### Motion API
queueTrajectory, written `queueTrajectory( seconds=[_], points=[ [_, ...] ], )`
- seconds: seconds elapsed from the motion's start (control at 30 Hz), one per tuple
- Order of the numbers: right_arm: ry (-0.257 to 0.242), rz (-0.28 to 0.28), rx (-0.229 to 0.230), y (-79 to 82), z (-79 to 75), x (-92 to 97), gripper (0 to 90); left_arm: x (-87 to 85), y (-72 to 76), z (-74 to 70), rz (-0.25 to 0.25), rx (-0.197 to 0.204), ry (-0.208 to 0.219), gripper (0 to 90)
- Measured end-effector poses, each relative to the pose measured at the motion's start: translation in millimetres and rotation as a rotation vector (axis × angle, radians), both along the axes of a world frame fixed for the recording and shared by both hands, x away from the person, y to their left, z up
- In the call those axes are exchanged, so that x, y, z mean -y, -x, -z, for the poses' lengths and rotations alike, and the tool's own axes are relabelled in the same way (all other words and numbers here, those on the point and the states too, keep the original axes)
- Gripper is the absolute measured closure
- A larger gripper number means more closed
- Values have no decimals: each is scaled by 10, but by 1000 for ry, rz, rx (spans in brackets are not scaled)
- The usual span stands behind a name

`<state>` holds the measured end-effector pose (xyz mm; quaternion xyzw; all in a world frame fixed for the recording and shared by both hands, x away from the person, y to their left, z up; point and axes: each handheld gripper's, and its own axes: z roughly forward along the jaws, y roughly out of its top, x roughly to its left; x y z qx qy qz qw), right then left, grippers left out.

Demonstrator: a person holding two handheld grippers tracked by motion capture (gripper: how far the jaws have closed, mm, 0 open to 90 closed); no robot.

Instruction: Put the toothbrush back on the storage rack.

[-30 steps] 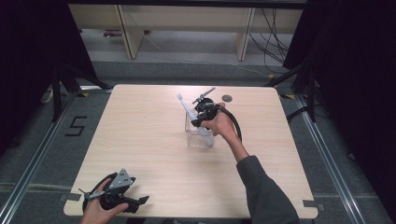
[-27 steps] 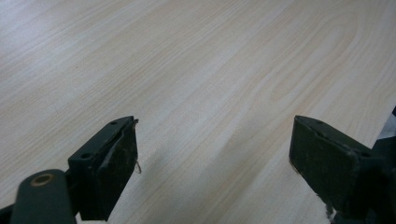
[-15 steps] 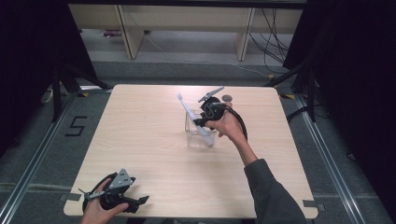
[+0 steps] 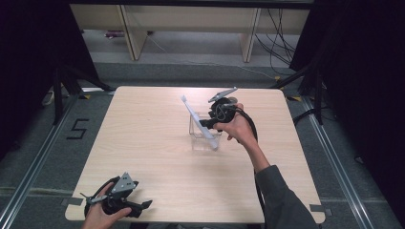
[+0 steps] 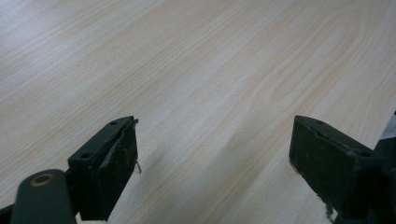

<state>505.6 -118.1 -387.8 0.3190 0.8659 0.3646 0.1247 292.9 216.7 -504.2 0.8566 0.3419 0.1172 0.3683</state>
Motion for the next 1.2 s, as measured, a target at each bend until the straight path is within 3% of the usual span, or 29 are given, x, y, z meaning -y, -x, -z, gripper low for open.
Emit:
queueTrajectory(
  seconds=[0.37,0.57,0.93,1.0,1.07,1.2],
  points=[
    [-15,-8,11,74,-71,26,432,-2,0,0,2,-1,-2,150],
    [-10,-17,48,143,-131,84,419,2,4,-6,-3,-4,-7,150],
    [-53,-1,47,237,-118,175,392,-6,-2,-1,-2,0,-18,150],
    [-47,-12,68,242,-124,189,386,-8,-3,1,-2,-1,-20,150],
    [-79,-10,56,280,-137,201,386,-18,-9,-8,3,1,-29,150],
    [-96,-6,72,315,-134,218,379,-23,-12,-3,7,-2,-37,150]
  ],
)
